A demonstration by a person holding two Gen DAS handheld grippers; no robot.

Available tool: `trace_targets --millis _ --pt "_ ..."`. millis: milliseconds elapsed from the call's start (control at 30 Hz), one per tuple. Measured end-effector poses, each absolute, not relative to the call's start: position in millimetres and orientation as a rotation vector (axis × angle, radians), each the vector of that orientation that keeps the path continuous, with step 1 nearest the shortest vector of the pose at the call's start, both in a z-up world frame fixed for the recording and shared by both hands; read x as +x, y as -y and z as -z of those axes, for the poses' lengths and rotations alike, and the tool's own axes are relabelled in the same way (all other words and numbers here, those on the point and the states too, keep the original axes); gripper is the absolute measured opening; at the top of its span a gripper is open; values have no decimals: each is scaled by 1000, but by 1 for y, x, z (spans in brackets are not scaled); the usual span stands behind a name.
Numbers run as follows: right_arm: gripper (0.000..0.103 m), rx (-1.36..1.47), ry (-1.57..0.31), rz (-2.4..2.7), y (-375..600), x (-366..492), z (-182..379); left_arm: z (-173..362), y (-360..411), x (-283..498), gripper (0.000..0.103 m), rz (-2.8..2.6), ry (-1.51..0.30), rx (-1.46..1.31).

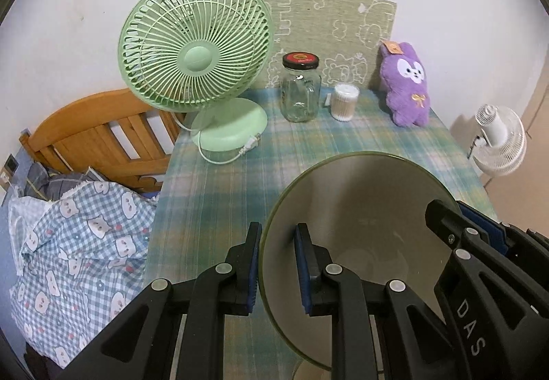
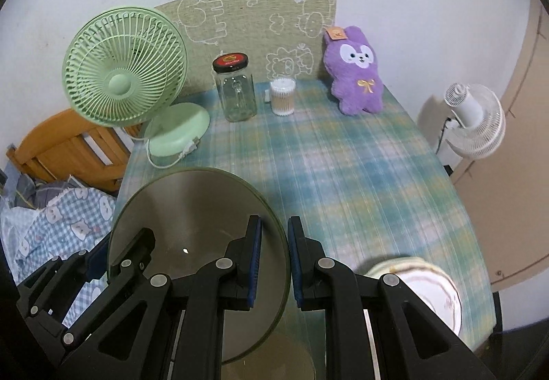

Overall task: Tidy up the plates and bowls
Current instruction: 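Carry the third bowl with both grippers toward the nested bowls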

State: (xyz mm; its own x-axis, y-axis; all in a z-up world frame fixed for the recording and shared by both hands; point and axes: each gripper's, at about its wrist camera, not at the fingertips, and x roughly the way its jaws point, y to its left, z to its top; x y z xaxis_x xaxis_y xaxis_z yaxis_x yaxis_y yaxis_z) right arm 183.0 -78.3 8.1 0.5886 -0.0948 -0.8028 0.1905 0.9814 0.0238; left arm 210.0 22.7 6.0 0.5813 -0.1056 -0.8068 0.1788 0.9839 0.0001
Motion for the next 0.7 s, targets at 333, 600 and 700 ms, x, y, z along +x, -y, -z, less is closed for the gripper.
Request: trace_targets --millis 333,600,700 --pt "19 118 -947 211 70 133 5 7 -31 168 17 223 -958 112" --pt "19 119 -990 222 66 111 27 27 -35 149 17 232 -1004 111" --pt "19 120 -1010 228 66 107 35 35 -35 143 17 237 -1023 112"
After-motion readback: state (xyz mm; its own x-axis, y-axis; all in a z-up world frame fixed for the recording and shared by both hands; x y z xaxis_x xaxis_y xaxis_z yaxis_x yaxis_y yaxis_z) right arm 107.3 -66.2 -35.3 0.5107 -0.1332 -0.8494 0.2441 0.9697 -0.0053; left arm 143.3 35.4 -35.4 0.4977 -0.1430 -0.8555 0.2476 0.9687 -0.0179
